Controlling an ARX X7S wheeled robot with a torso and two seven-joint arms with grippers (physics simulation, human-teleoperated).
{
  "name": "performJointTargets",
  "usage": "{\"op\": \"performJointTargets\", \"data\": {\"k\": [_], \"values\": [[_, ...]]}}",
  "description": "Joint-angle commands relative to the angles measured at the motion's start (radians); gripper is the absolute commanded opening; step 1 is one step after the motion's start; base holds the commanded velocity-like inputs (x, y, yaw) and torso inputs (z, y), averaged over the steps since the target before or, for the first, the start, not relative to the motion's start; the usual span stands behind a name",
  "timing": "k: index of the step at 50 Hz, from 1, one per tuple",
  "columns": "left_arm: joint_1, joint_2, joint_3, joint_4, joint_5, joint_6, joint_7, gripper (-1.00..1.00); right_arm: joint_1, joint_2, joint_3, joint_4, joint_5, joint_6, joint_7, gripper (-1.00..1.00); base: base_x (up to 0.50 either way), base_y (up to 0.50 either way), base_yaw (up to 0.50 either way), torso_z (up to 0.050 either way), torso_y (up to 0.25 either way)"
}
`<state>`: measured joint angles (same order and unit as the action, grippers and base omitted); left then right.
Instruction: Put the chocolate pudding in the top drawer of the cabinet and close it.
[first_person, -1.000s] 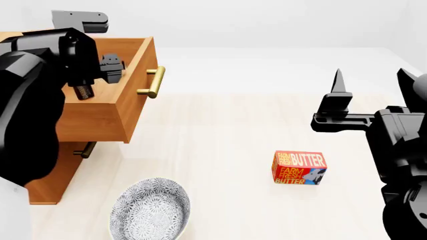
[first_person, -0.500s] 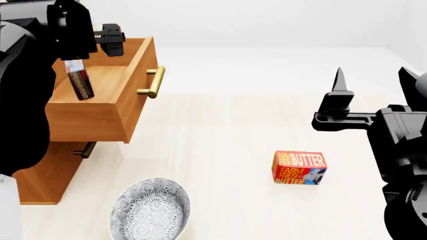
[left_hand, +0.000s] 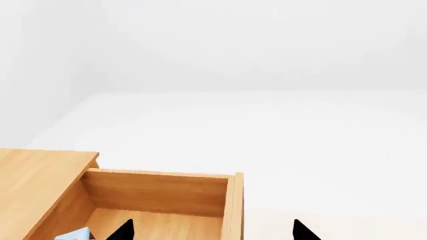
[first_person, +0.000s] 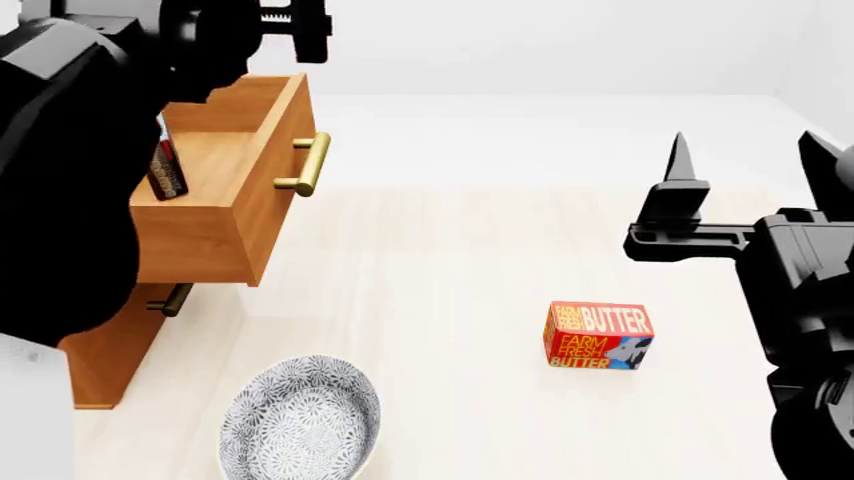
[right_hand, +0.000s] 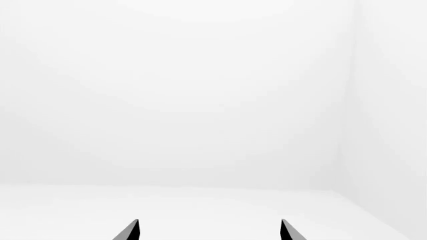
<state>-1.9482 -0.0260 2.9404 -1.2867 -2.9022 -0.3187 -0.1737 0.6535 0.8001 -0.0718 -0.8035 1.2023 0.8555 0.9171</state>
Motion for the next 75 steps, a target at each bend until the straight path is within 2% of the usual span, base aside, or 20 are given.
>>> {"op": "performJointTargets", "data": {"k": [1, 3, 8, 16, 24, 34, 52, 75], "values": [[-0.044, 0.011, -0.248, 0.175, 0.257, 0.127, 0.026, 1.0, -0.006, -0.001, -0.005, 0.003, -0.009, -0.007, -0.005, 1.0, 0.0, 0.0, 0.0, 0.0, 0.0], [-0.099, -0.019, -0.265, 0.344, 0.276, 0.226, -0.014, 1.0, -0.009, -0.001, -0.004, 0.004, -0.012, -0.009, -0.007, 1.0, 0.0, 0.0, 0.0, 0.0, 0.0], [-0.169, -0.065, -0.29, 0.616, 0.333, 0.37, -0.059, 1.0, -0.013, 0.002, -0.002, 0.003, -0.011, -0.012, -0.008, 1.0, 0.0, 0.0, 0.0, 0.0, 0.0], [-0.219, -0.115, -0.302, 0.915, 0.423, 0.504, -0.13, 1.0, -0.021, 0.002, -0.002, 0.004, -0.015, -0.018, -0.009, 1.0, 0.0, 0.0, 0.0, 0.0, 0.0], [-0.207, -0.132, -0.306, 1.058, 0.488, 0.574, -0.179, 1.0, -0.021, 0.001, -0.007, 0.005, -0.019, -0.02, -0.011, 1.0, 0.0, 0.0, 0.0, 0.0, 0.0], [-0.158, -0.121, -0.314, 1.104, 0.529, 0.604, -0.203, 1.0, -0.024, 0.002, -0.008, 0.004, -0.019, -0.023, -0.009, 1.0, 0.0, 0.0, 0.0, 0.0, 0.0], [-0.014, -0.085, -0.339, 0.998, 0.53, 0.572, -0.166, 1.0, -0.025, -0.001, -0.016, 0.012, -0.026, -0.03, -0.015, 1.0, 0.0, 0.0, 0.0, 0.0, 0.0], [0.178, -0.012, -0.343, 0.654, 0.489, 0.376, -0.082, 1.0, -0.054, 0.01, 0.001, 0.015, -0.031, -0.053, -0.022, 1.0, 0.0, 0.0, 0.0, 0.0, 0.0]]}}
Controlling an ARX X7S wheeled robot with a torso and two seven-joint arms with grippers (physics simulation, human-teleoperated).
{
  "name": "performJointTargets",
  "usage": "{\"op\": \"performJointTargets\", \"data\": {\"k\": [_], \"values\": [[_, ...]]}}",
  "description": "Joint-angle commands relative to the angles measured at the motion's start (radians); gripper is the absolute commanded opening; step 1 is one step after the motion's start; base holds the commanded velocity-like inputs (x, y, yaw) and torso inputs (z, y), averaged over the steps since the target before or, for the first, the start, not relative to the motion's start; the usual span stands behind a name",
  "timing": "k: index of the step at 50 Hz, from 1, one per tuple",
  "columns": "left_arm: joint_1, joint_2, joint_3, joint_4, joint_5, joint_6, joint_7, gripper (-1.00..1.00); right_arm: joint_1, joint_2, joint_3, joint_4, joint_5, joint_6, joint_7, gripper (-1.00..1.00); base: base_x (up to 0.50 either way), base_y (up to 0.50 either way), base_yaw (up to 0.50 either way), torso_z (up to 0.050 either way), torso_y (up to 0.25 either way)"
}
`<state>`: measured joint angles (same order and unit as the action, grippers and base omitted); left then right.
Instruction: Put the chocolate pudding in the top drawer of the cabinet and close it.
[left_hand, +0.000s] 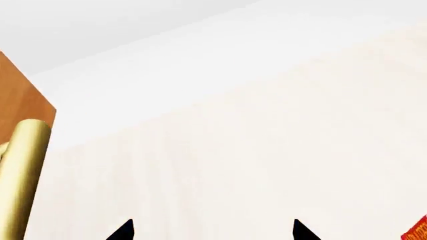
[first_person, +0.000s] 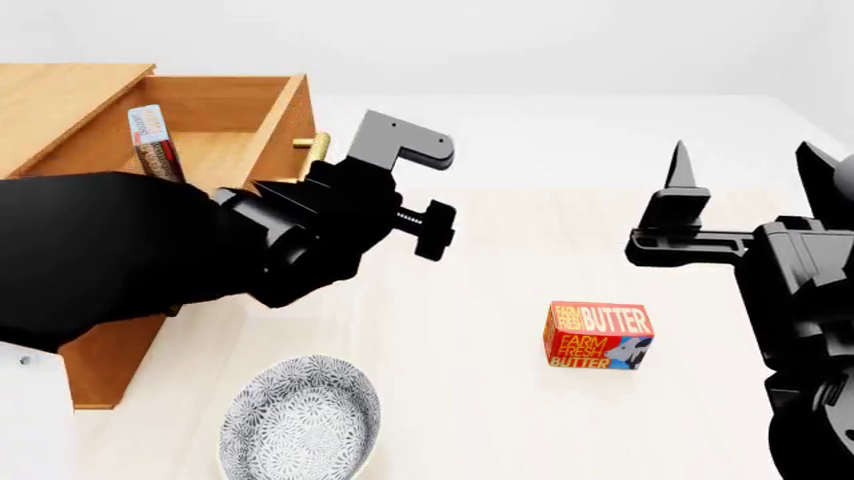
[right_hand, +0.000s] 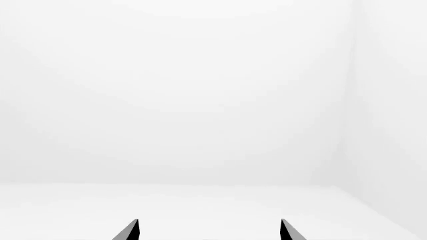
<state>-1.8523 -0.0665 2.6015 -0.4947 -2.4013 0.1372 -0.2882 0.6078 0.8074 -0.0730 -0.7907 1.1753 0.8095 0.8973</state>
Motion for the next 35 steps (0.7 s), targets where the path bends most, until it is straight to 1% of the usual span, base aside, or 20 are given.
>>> {"op": "performJointTargets", "data": {"k": [1, 7, 21, 35], "values": [[0.089, 0.031, -0.005, -0.153, -0.013, -0.089, 0.036, 1.0, -0.008, 0.002, 0.001, 0.003, -0.004, -0.007, -0.003, 1.0, 0.0, 0.0, 0.0, 0.0, 0.0], [0.135, 0.038, -0.01, -0.237, -0.019, -0.14, 0.052, 1.0, -0.009, 0.0, -0.002, 0.005, -0.008, -0.009, -0.004, 1.0, 0.0, 0.0, 0.0, 0.0, 0.0], [0.205, 0.035, -0.036, -0.37, -0.031, -0.214, 0.058, 1.0, -0.012, -0.001, -0.007, 0.01, -0.015, -0.014, -0.008, 1.0, 0.01, 0.0, 0.0, 0.0, 0.0], [0.24, 0.012, -0.064, -0.432, -0.04, -0.25, 0.05, 1.0, -0.009, 0.0, -0.009, 0.013, -0.013, -0.015, -0.004, 1.0, 0.02, 0.0, -0.01, 0.0, 0.0]]}}
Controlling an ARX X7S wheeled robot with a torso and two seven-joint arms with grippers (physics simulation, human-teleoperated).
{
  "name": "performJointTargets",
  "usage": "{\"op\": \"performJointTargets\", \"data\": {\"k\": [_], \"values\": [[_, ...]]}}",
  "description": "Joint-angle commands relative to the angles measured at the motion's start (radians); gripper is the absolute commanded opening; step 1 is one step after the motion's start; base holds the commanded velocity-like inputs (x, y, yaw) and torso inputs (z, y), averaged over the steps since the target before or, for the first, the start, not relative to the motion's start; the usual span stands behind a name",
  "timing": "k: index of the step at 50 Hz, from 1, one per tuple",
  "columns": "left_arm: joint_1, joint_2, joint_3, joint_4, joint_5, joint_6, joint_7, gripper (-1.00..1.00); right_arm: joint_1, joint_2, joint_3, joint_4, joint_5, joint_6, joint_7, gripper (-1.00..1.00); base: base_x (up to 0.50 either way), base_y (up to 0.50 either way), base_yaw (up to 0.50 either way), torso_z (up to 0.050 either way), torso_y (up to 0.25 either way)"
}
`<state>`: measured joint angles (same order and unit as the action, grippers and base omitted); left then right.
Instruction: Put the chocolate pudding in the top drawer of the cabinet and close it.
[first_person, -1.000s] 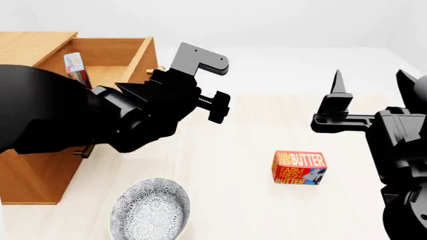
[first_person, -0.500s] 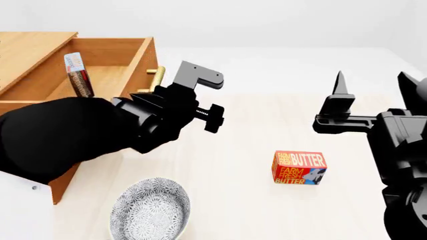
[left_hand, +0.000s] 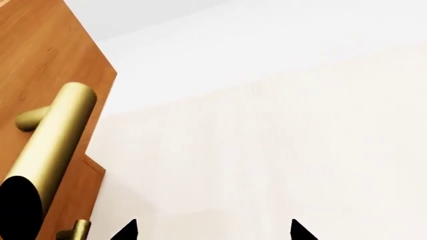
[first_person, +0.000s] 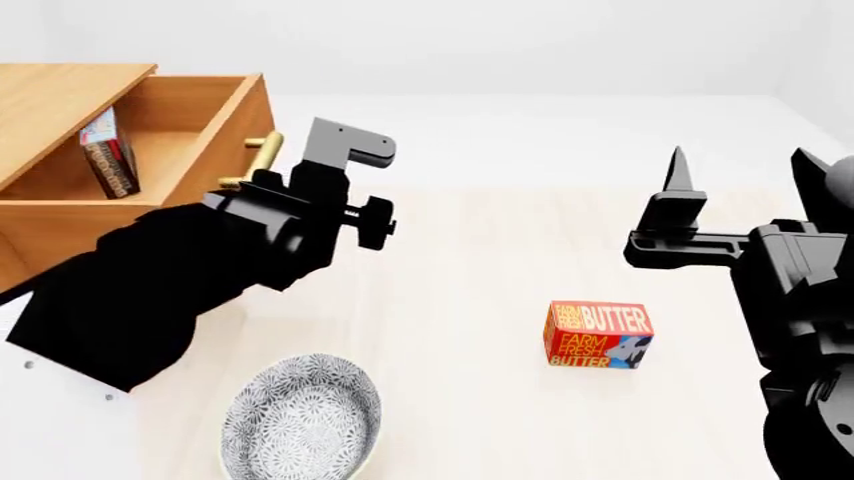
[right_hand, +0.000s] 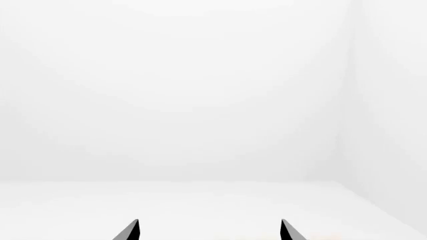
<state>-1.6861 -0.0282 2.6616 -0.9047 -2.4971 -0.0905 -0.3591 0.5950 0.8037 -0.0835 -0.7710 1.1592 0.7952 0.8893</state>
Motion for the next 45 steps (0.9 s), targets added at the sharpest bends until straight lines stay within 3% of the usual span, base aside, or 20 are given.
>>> {"op": "performJointTargets", "data": {"k": [1, 14, 29, 45], "values": [[0.075, -0.028, -0.125, -0.025, 0.056, -0.024, 0.12, 1.0, 0.003, 0.004, 0.002, -0.007, 0.003, -0.001, 0.004, 1.0, 0.01, 0.0, -0.01, 0.0, 0.0], [0.094, -0.045, -0.137, -0.094, 0.046, -0.064, 0.101, 1.0, 0.005, 0.002, -0.005, -0.003, 0.001, -0.002, 0.005, 1.0, 0.01, 0.0, -0.01, 0.0, 0.0], [0.187, -0.022, -0.136, -0.399, 0.011, -0.206, 0.126, 1.0, 0.026, -0.003, -0.02, 0.0, 0.005, 0.008, 0.011, 1.0, 0.01, 0.0, 0.0, 0.0, 0.0], [0.169, -0.07, -0.004, -0.403, -0.158, -0.201, 0.084, 1.0, 0.043, -0.012, -0.036, 0.006, 0.005, 0.014, 0.014, 1.0, 0.0, 0.0, 0.0, 0.0, 0.0]]}}
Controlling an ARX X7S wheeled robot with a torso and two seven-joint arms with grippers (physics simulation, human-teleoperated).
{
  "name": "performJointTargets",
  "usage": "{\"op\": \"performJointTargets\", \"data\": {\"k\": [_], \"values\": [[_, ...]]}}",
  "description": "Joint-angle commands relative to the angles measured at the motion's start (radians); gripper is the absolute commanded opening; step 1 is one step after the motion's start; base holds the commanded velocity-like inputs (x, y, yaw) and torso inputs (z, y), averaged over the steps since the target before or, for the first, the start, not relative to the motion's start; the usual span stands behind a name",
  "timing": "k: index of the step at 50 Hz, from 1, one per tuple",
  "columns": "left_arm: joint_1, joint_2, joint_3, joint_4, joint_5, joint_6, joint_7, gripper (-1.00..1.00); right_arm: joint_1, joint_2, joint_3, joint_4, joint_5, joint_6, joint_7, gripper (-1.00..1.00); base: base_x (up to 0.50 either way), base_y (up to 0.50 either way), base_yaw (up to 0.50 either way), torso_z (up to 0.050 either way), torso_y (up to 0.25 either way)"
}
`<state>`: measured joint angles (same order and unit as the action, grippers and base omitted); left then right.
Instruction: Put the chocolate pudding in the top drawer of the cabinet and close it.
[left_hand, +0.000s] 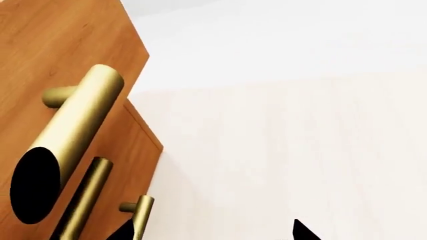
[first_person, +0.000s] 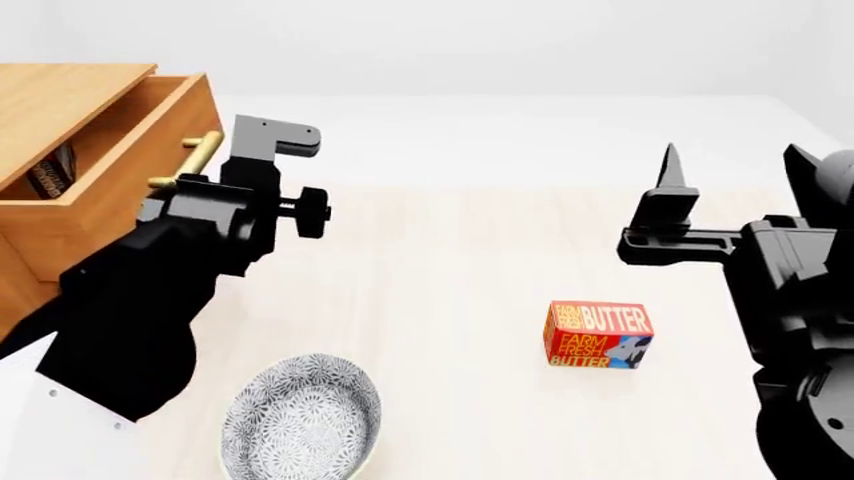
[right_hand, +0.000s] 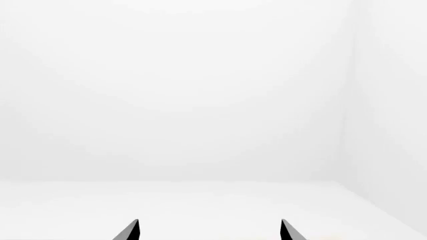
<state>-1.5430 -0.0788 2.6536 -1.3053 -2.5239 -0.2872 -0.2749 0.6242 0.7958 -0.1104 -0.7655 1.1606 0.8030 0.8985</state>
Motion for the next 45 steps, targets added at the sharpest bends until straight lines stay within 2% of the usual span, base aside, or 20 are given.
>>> {"op": "performJointTargets", "data": {"k": [1, 23, 33, 45], "values": [[0.026, -0.021, 0.016, -0.003, -0.146, -0.002, -0.002, 1.0, 0.015, -0.004, -0.01, 0.0, 0.005, 0.007, 0.006, 1.0, 0.0, 0.0, 0.0, 0.0, 0.0], [0.01, -0.085, 0.272, -0.003, -0.45, 0.017, -0.038, 1.0, 0.024, -0.012, -0.027, 0.01, -0.007, 0.005, 0.002, 1.0, 0.0, 0.0, 0.0, 0.0, 0.0], [-0.008, -0.121, 0.312, -0.003, -0.511, 0.014, -0.06, 1.0, 0.034, -0.017, -0.038, 0.013, -0.008, 0.01, 0.004, 1.0, 0.0, 0.0, 0.0, 0.0, 0.0], [-0.013, -0.162, 0.305, -0.003, -0.532, 0.017, -0.086, 1.0, 0.046, -0.027, -0.055, 0.019, -0.014, 0.013, 0.004, 1.0, 0.0, 0.0, 0.0, 0.0, 0.0]]}}
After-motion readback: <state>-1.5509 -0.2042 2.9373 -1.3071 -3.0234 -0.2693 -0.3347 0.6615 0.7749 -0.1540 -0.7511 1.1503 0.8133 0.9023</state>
